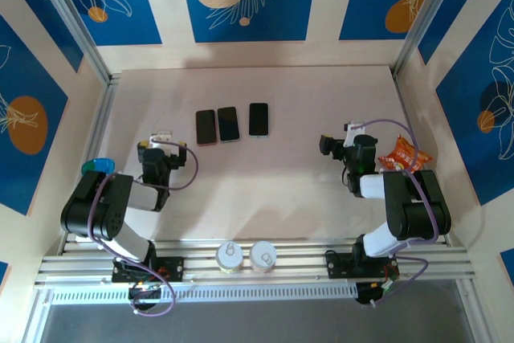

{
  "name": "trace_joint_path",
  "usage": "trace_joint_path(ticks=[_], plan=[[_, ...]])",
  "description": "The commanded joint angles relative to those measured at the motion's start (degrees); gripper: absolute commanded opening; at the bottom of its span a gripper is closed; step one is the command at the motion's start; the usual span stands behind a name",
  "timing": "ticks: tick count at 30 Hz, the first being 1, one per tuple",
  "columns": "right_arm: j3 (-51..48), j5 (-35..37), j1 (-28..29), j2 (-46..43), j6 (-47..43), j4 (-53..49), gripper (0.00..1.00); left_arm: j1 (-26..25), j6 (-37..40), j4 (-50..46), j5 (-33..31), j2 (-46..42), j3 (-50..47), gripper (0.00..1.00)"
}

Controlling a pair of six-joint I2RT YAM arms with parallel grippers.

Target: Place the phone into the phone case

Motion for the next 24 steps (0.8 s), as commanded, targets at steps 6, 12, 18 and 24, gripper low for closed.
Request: trace_joint_path(ticks=[6, 12, 18, 24], plan=[[0.14, -0.15, -0.14, 0.03, -0.5, 2.01, 0.99, 1.83, -2.42, -1.83, 2.27, -0.23, 1.8, 1.0], [0.15, -0.17, -0.14, 0.05, -0.52, 2.0, 0.99, 1.84, -2.26, -1.48, 2.27, -0.28, 1.61, 1.0], [0.15, -0.17, -0.14, 0.01, -0.56, 1.98, 0.99, 1.79, -2.25, -1.49, 2.26, -0.28, 1.63, 1.0], [0.32, -0.22, -0.14, 0.19, -0.52, 1.65, 0.99, 1.77, -2.25, -1.54, 2.25, -0.28, 1.62, 1.0]])
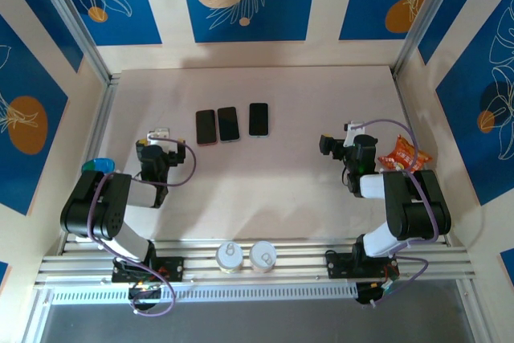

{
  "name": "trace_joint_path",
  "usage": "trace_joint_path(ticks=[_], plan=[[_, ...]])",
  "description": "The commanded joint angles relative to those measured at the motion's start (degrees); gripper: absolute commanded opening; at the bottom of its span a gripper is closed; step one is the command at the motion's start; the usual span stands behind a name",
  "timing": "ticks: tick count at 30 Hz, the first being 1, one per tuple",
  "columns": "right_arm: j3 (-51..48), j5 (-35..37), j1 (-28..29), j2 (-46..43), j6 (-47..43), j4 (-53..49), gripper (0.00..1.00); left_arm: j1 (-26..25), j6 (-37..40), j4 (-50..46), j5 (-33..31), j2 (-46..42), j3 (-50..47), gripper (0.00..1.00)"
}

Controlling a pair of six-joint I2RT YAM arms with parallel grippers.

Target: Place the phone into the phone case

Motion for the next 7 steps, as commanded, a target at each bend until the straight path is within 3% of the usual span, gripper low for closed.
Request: trace_joint_path(ticks=[1, 7], plan=[[0.59, -0.35, -0.32, 0.22, -0.5, 1.27, 0.99, 0.57, -0.85, -0.11, 0.87, -0.26, 0.55, 1.0], [0.2, -0.59, -0.33, -0.03, -0.5, 1.61, 0.99, 0.57, -0.66, 0.0, 0.93, -0.26, 0.45, 1.0]])
